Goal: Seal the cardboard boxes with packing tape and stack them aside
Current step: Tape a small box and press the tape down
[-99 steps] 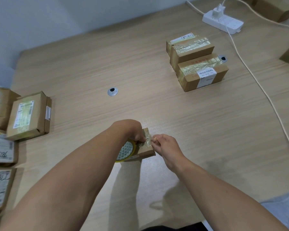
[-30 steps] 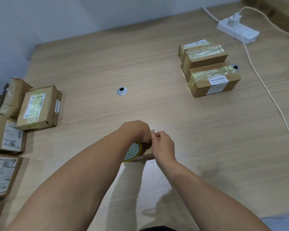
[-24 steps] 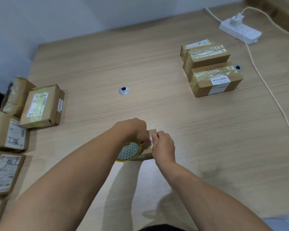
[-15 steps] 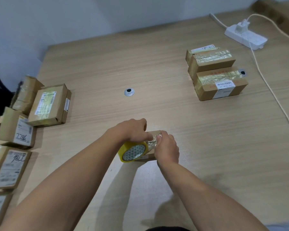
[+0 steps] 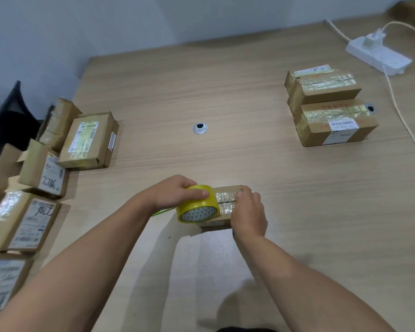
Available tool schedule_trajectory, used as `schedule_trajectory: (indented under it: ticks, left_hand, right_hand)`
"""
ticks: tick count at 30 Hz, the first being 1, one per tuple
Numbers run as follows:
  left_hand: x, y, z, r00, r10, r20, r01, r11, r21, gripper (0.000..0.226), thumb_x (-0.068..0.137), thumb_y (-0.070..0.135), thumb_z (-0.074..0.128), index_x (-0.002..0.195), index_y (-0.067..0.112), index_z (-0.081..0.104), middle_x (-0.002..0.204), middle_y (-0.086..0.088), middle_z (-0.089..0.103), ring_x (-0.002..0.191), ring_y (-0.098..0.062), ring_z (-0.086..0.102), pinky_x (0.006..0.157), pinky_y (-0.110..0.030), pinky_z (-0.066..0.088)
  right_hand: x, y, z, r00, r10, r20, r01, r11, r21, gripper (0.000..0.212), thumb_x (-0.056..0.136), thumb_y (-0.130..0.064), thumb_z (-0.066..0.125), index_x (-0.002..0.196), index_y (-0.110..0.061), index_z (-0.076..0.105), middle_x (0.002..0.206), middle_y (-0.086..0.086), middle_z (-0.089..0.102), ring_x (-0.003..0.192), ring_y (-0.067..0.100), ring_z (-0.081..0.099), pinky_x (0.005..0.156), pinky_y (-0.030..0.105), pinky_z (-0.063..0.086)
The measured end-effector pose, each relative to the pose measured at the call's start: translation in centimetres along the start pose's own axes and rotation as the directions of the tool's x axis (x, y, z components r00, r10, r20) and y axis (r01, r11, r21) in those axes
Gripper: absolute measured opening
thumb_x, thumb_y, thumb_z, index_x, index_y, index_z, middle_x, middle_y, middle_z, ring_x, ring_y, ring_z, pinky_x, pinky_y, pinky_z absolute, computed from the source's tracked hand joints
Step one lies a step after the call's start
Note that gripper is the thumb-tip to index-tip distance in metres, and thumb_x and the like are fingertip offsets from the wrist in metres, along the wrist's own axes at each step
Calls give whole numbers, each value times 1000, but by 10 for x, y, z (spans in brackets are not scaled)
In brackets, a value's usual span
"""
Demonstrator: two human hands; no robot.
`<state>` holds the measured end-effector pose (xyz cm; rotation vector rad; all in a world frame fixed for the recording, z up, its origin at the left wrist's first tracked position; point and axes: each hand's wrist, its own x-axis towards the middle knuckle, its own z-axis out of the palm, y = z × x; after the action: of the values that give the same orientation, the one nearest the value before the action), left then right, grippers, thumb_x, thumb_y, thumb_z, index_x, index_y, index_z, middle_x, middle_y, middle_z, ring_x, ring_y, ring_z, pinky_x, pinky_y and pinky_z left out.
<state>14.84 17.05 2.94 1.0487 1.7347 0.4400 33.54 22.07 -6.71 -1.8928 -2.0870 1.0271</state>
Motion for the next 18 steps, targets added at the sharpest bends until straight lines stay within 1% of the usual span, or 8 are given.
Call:
schedule_trajectory:
  ticks: [3, 6, 8, 10, 12, 15, 17, 18]
  left_hand:
    - [7, 8, -8, 1000, -22, 14, 20, 989, 144, 38, 76, 57, 69, 72, 20, 73, 71, 3, 71, 68, -12, 64, 73, -32, 50]
    - [15, 12, -10, 999, -37, 16, 32, 967, 252, 33, 87, 50, 70, 77, 18, 73, 79, -4, 73, 73, -15, 64, 73, -31, 50]
    - [17, 13, -11, 999, -51, 6, 46, 949, 311, 33, 89, 49, 68, 74, 19, 71, 77, -3, 71, 71, -14, 63, 71, -30, 48]
    - [16, 10, -16, 997, -81, -11, 79, 916, 392, 35, 89, 52, 67, 72, 21, 69, 76, 0, 69, 73, -15, 63, 71, -31, 49]
    - [13, 3, -20, 992, -121, -20, 117, 883, 455, 38, 89, 56, 65, 76, 21, 71, 82, -3, 71, 80, -18, 66, 75, -34, 52]
    - [7, -5, -18, 992, -124, -30, 122, 856, 502, 36, 90, 58, 63, 77, 24, 68, 87, -6, 71, 83, -20, 65, 73, -31, 51]
    - [8, -6, -16, 992, -118, -47, 125, 845, 521, 37, 89, 58, 63, 78, 23, 67, 89, -8, 71, 84, -21, 65, 71, -31, 50]
    - [8, -7, -17, 991, -118, -59, 131, 841, 524, 38, 88, 59, 64, 77, 23, 67, 88, -8, 70, 84, -21, 65, 70, -31, 49]
  right_hand:
    - [1, 0, 0, 1000, -9, 19, 10, 1000, -13, 41, 110, -30, 21, 150, -31, 28, 134, 2, 45, 109, 24, 48, 77, 37, 34]
    - [2, 0, 0, 999, -21, 44, 23, 999, -39, 57, 107, -21, 30, 156, -45, 12, 131, -1, 42, 107, 22, 46, 77, 37, 36]
    - [2, 1, 0, 997, -32, 69, 38, 996, -78, 74, 100, -9, 36, 155, -51, 10, 126, -3, 39, 102, 20, 44, 76, 36, 38]
    - [2, 2, 1, 996, -59, 72, 66, 994, -90, 80, 96, -3, 39, 154, -53, 14, 125, -5, 35, 101, 19, 44, 75, 35, 39]
    - [3, 2, 2, 989, -138, 46, 143, 981, -128, 79, 93, 0, 43, 152, -49, 24, 137, -4, 31, 111, 19, 43, 80, 33, 40]
    - [7, 1, 5, 971, -239, 31, 241, 955, -176, 70, 90, 3, 46, 147, -34, 35, 151, -3, 25, 126, 22, 37, 91, 35, 40]
    - [9, 0, 4, 965, -260, 43, 263, 954, -143, 55, 98, -5, 42, 146, -29, 37, 150, -5, 31, 126, 21, 36, 94, 37, 40]
    - [10, 0, 3, 962, -268, 50, 272, 956, -111, 44, 103, -13, 40, 144, -29, 40, 147, -7, 35, 125, 20, 37, 93, 38, 40]
